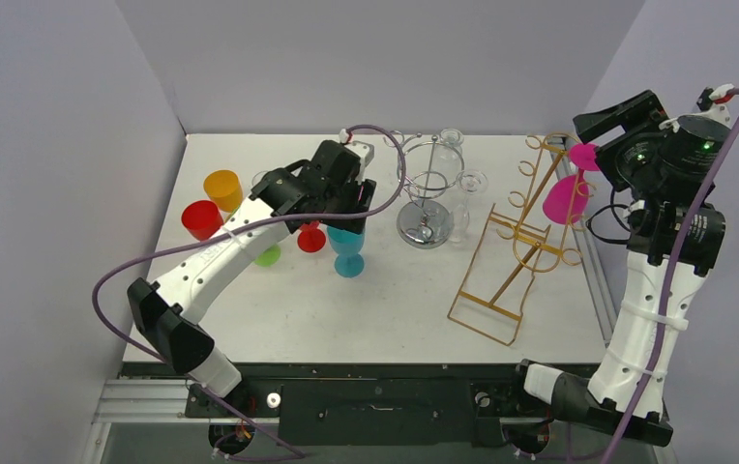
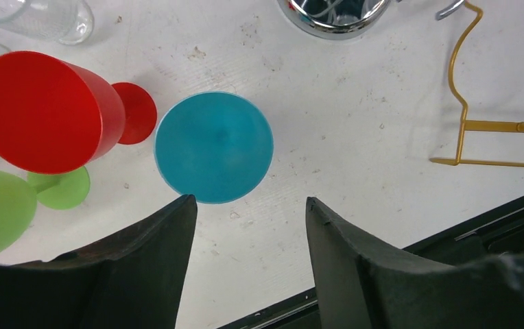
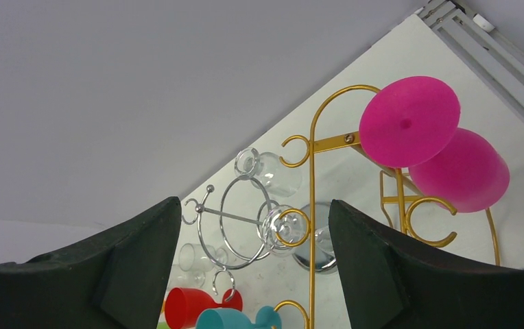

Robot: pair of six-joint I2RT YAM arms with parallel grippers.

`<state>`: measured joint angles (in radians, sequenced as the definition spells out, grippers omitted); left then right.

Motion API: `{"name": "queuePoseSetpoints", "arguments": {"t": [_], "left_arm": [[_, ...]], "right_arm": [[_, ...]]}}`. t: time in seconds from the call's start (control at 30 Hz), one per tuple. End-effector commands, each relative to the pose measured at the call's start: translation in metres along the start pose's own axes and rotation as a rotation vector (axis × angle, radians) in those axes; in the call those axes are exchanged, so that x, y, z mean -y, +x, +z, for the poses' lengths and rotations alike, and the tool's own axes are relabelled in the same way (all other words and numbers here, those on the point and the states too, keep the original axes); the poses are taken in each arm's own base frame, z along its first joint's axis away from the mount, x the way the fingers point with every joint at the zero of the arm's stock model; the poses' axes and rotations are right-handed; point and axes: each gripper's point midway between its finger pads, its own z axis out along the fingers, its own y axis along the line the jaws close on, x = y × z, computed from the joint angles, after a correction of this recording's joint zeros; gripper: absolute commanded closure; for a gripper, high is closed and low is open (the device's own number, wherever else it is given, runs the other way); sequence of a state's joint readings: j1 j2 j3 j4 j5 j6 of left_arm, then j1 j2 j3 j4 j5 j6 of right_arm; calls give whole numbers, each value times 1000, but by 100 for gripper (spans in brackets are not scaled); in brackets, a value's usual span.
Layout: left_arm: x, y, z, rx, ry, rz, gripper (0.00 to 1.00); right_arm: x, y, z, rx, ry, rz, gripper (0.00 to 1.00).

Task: Take the wine glass off the wine glass rack
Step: Place the wine glass at the center of the board, then pick up the wine glass from the wine rack.

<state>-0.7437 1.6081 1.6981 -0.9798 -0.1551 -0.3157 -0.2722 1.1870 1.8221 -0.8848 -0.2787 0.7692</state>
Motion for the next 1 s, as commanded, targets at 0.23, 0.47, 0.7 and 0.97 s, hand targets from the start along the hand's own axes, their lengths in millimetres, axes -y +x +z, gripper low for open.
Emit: {"name": "queuePoseSetpoints", "arguments": {"t": [0.23, 0.47, 0.7, 0.97], "left_arm": [[-1, -48, -76, 244, 68, -23, 15], [7, -53, -94, 314, 152, -73, 3], [15, -41, -97, 320, 217, -89, 4], [19, -29, -94, 324, 265, -114, 4]], "right_arm": [[53, -18, -10, 34, 147, -12, 25], [104, -19, 4, 7, 237, 43, 25], [117, -24, 29, -12, 204, 96, 27], [134, -22, 43, -12, 231, 110, 28]]}}
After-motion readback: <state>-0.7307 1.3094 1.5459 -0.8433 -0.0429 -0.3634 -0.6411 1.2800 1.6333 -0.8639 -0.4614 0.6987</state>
